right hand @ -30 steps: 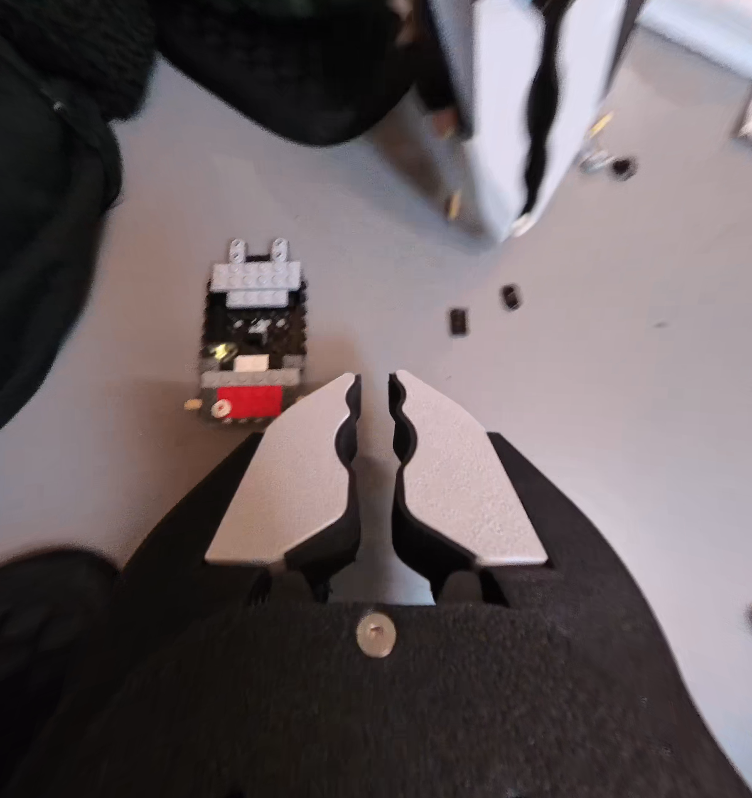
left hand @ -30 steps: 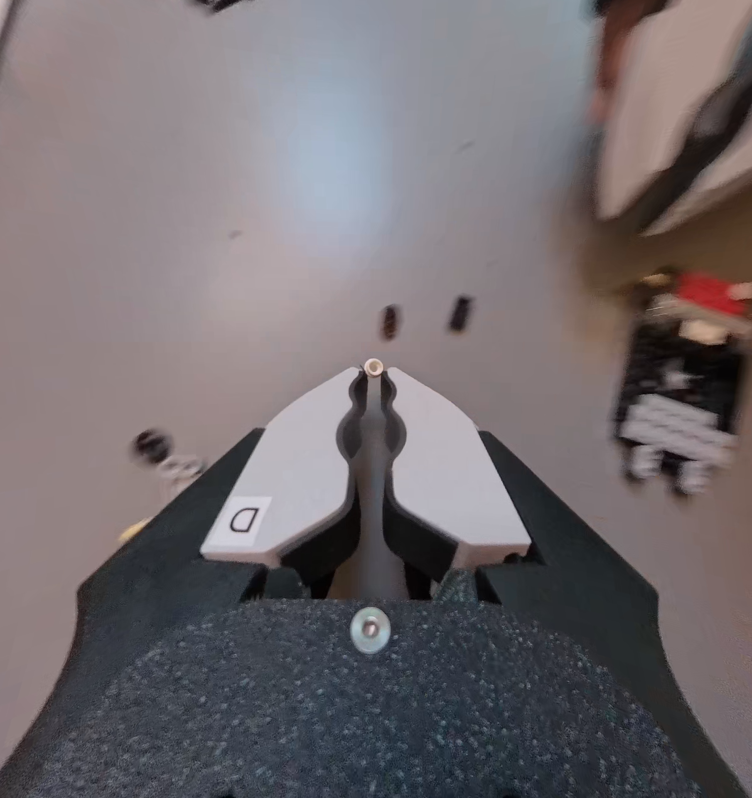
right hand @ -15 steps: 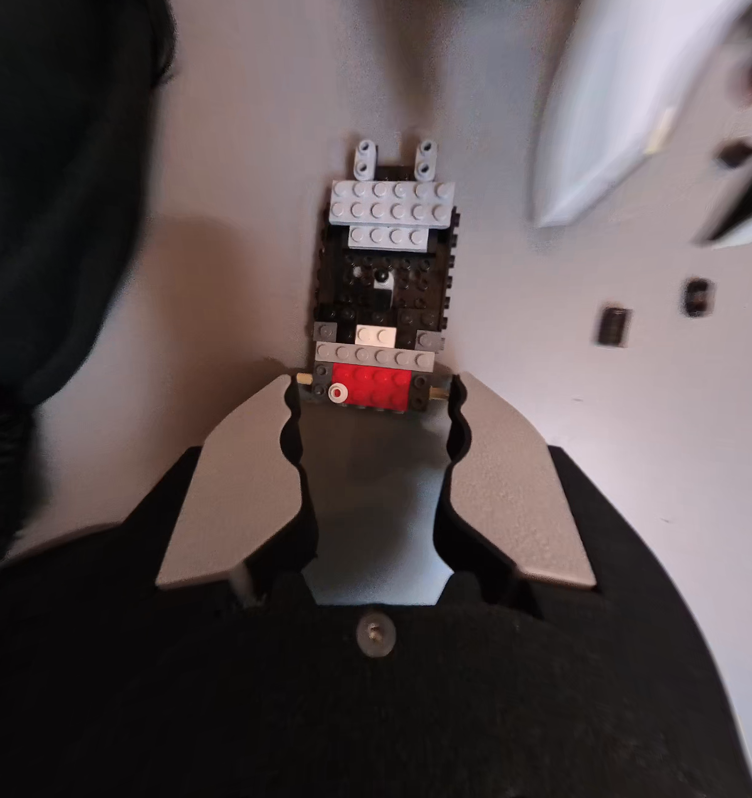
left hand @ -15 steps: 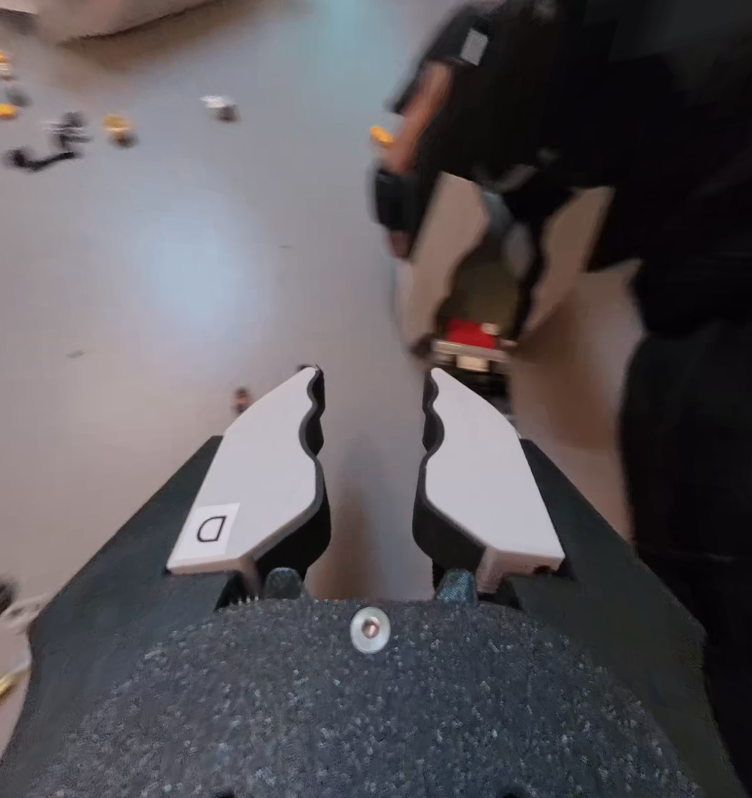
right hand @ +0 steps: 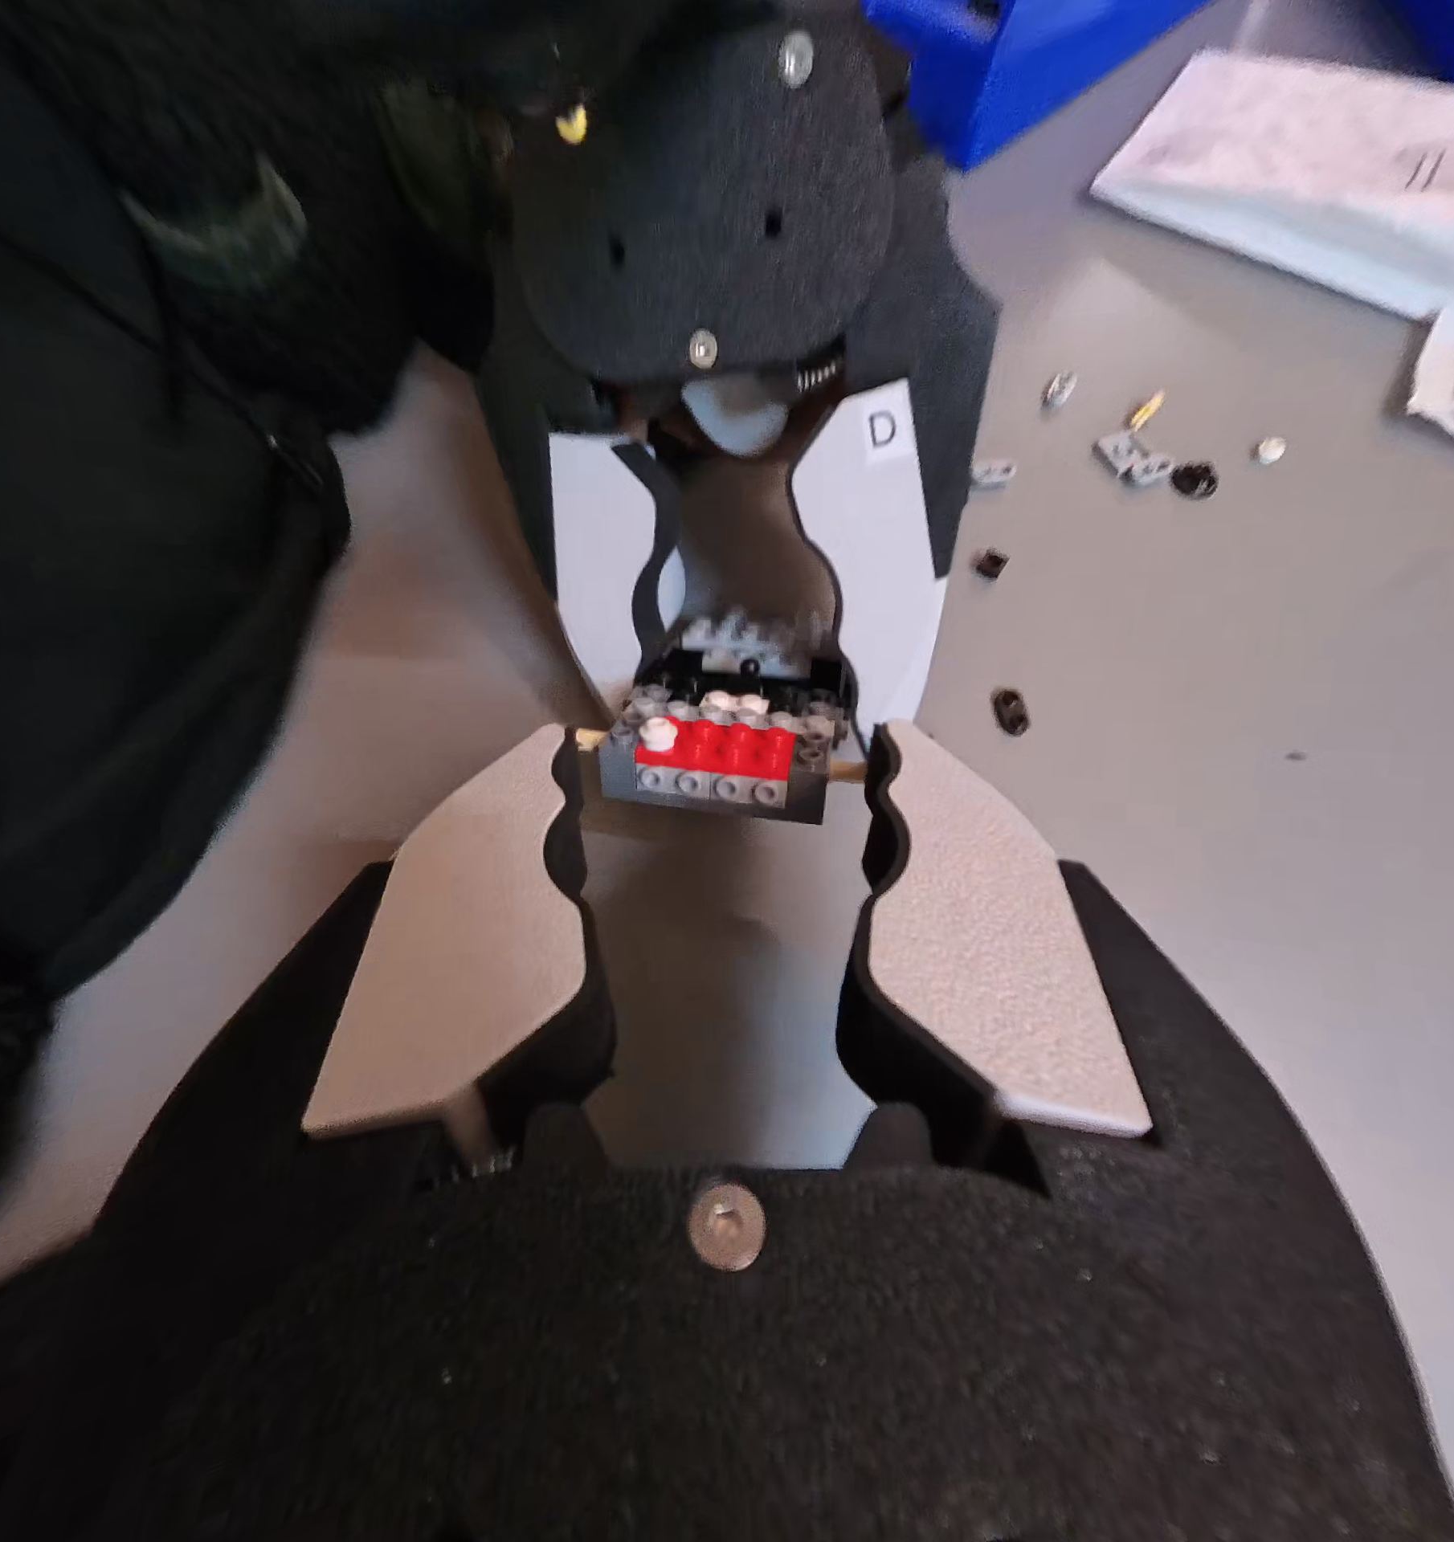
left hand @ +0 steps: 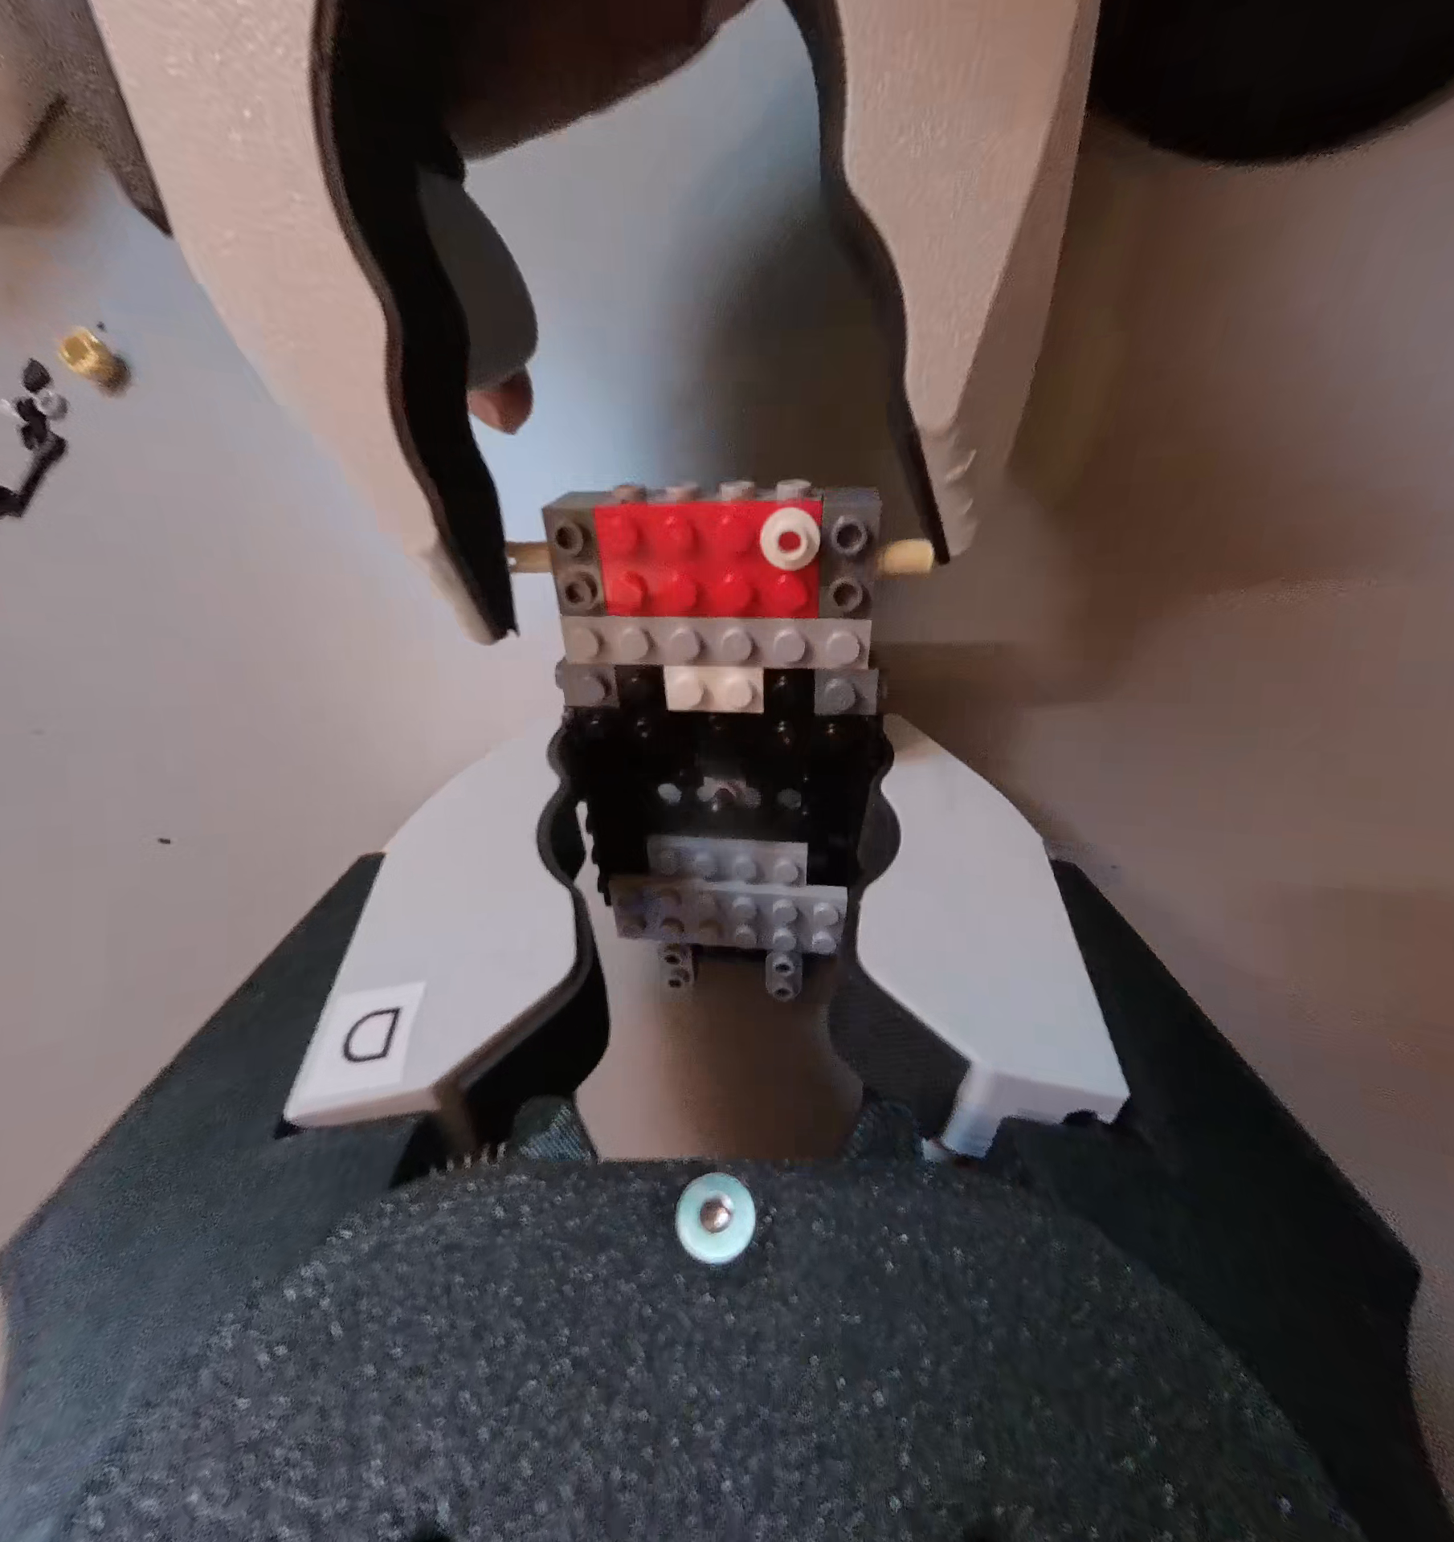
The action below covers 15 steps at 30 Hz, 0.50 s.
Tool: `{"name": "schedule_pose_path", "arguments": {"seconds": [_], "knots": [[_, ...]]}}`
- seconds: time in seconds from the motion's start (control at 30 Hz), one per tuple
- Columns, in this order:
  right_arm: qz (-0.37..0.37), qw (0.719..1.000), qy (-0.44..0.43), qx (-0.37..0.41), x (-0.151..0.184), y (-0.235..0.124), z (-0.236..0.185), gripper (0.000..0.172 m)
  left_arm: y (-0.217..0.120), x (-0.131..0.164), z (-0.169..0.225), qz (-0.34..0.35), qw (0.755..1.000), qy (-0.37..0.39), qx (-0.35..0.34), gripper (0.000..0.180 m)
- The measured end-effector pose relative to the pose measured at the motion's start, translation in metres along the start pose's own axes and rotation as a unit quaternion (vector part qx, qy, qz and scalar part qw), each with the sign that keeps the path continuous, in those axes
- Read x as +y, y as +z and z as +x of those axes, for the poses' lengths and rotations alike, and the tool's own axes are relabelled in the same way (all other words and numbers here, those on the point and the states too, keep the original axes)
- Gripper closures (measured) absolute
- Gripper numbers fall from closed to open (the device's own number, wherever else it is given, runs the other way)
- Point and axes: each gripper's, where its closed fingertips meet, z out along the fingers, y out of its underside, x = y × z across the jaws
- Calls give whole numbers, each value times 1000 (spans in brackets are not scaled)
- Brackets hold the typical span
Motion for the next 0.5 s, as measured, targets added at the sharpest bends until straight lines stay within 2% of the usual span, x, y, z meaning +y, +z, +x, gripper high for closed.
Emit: {"name": "schedule_pose_path", "arguments": {"seconds": [0.13, 0.2, 0.33, 0.4, 0.5], "knots": [[126, 991, 8, 44, -40, -25, 14, 106, -20, -26, -17, 106, 993, -60, -11, 117], [186, 980, 20, 72, -55, -45, 24, 99, -36, -40, -29, 179, 980, -90, -18, 117], [205, 974, 22, 99, -60, -47, 32, 89, -57, -62, -34, 271, 955, -123, -1, 117], [226, 970, 28, 89, -70, -38, 26, 92, -56, -66, -34, 277, 952, -127, -3, 117], [240, 967, 44, 74, -78, -25, 21, 113, -54, -72, -30, 285, 950, -129, 5, 117]]}}
